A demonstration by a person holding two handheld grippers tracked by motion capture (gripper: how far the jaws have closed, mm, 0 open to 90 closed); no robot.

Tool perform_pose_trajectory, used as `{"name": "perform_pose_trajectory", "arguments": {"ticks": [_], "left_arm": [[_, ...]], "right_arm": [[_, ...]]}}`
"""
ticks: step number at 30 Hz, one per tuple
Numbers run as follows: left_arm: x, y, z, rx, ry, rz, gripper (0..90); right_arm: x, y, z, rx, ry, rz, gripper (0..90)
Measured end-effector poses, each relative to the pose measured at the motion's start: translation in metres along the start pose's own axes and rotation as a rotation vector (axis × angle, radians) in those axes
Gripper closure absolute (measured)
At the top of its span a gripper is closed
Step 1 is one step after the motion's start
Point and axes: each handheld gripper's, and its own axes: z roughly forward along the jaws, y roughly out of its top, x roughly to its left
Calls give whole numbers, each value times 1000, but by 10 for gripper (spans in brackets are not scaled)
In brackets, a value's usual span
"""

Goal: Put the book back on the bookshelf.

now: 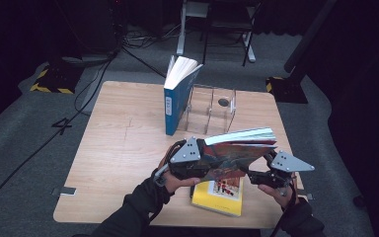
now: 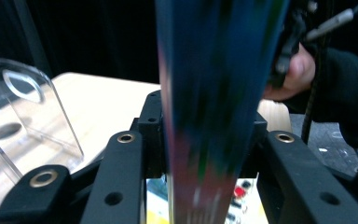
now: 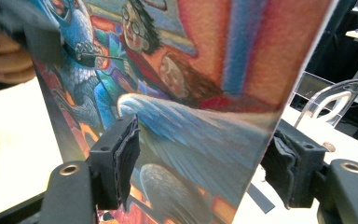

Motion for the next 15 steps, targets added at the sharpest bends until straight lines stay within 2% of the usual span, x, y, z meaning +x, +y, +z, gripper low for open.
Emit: {"name": "perform_pose_trajectory", "arguments": {"ticks": [8, 10, 15], "left_arm": [[3, 35, -2, 2, 5, 44, 629], [5, 42, -2, 1, -11, 53, 626], [6, 52, 2, 19, -16, 72, 613]], "right_arm": [[-1, 1, -1, 0, 8, 5, 331], [-1, 1, -1, 2, 11, 7, 330], [-1, 2, -1, 4, 16, 5, 332]]}}
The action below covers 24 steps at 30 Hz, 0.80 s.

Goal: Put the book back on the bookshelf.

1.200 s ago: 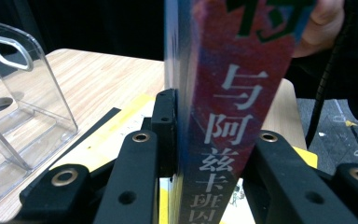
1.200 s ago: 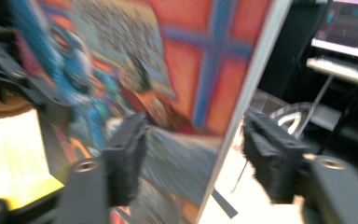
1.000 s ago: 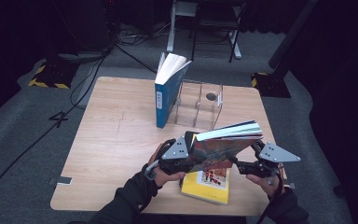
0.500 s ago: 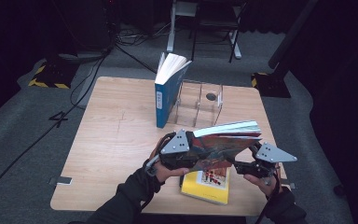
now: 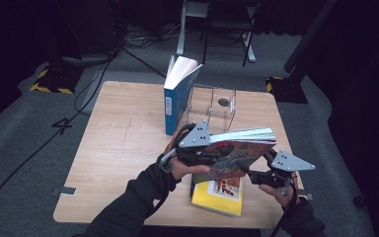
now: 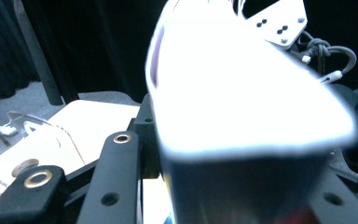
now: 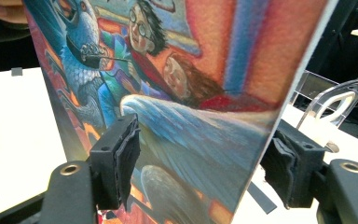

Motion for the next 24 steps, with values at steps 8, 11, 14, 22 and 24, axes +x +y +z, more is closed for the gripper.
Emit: {"name": "perform_pose_trajectory", "arguments": {"ticks": [8, 11, 14, 22, 24], "left_arm": [[3, 15, 2, 32, -6, 27, 605], [3, 19, 3, 46, -10, 37, 609], [4, 20, 2, 57, -23, 41, 637], [3, 20, 2, 50, -21, 40, 724], [4, 19, 2, 49, -18, 35, 726]], "right_arm": [[-1, 0, 0, 5, 5, 5, 334], [-1, 0, 0, 10, 3, 6, 334], [-2, 0, -1, 10, 4, 8, 336], [-4, -1, -1, 16, 7, 9, 339], [-4, -1, -2, 16, 6, 10, 340]]}}
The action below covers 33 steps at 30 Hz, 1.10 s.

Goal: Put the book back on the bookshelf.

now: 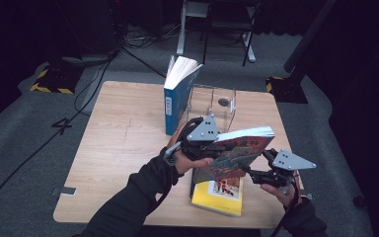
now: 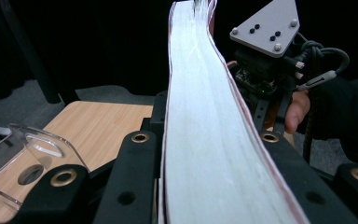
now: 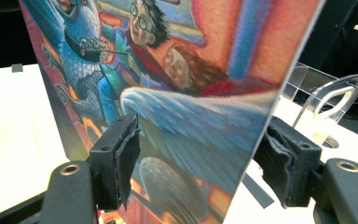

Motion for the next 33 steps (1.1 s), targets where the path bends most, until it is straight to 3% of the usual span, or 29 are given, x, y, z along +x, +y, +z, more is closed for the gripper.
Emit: {"name": "perform_pose_trajectory", "arguments": {"ticks": [10, 20, 33], "left_arm": [[6, -1, -3, 6, 40, -15, 732], [22, -4, -18, 10, 140, -38, 736], [52, -17, -42, 13, 309, -117, 736]], "right_arm": [[-6, -5, -4, 22, 2, 13, 348], [-10, -10, -4, 44, 5, 23, 347], [-12, -14, -3, 62, 5, 31, 347]]}}
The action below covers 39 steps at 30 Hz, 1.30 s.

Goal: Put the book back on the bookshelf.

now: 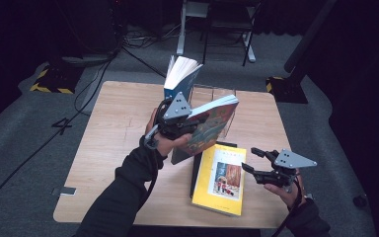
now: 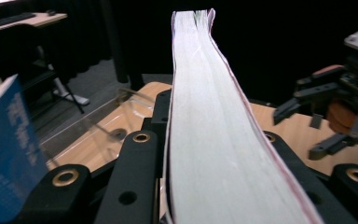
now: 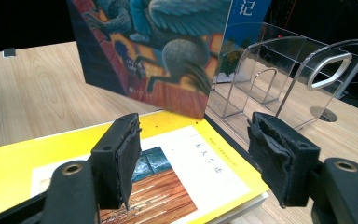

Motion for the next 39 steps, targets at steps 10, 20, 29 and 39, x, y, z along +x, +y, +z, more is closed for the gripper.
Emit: {"name": "perform_pose_trajectory", "arguments": {"ticks": [10, 20, 29, 39], "left_arm": [[25, -6, -4, 16, 139, -51, 737], [39, -8, 19, 64, 231, -72, 737], [45, -8, 53, 61, 281, -110, 737], [46, -17, 80, 53, 315, -139, 737]], "right_arm": [[-1, -2, 1, 15, 6, 5, 347], [0, -3, 5, 28, 12, 4, 348], [-2, -6, 3, 32, 17, 7, 348], [-3, -6, 3, 37, 21, 4, 349]]}}
